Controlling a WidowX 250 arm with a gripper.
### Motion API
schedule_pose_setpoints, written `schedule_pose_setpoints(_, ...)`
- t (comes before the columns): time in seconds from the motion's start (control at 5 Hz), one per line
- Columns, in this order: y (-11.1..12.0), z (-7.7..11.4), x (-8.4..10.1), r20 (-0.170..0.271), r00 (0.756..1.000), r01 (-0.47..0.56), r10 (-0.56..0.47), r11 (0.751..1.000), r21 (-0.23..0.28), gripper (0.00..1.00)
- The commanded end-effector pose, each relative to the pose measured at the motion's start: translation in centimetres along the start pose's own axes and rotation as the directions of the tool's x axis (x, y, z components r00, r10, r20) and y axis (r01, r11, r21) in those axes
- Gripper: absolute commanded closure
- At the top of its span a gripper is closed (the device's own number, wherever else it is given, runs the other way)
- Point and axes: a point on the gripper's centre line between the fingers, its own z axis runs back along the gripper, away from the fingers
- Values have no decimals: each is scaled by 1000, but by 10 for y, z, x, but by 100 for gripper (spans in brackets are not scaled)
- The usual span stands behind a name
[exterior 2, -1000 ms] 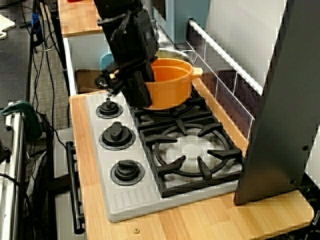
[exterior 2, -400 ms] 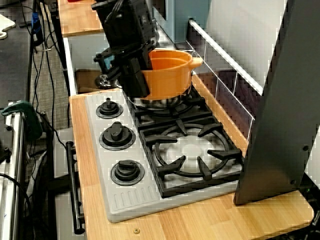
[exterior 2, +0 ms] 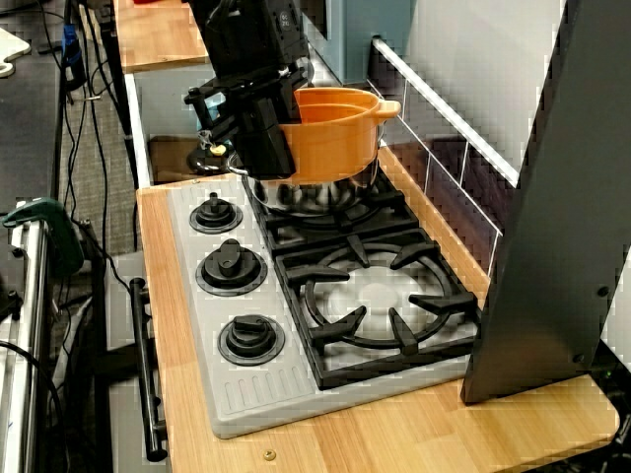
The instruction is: Lift pot from stove
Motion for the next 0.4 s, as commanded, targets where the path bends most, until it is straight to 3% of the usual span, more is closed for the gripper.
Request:
schedule_pose_setpoints(0.0, 4, 29, 9, 87, 996, 22, -24, 1000, 22, 100)
schedule_pose_setpoints(0.2, 4, 32, 9, 92, 995, 22, -24, 1000, 20, 100)
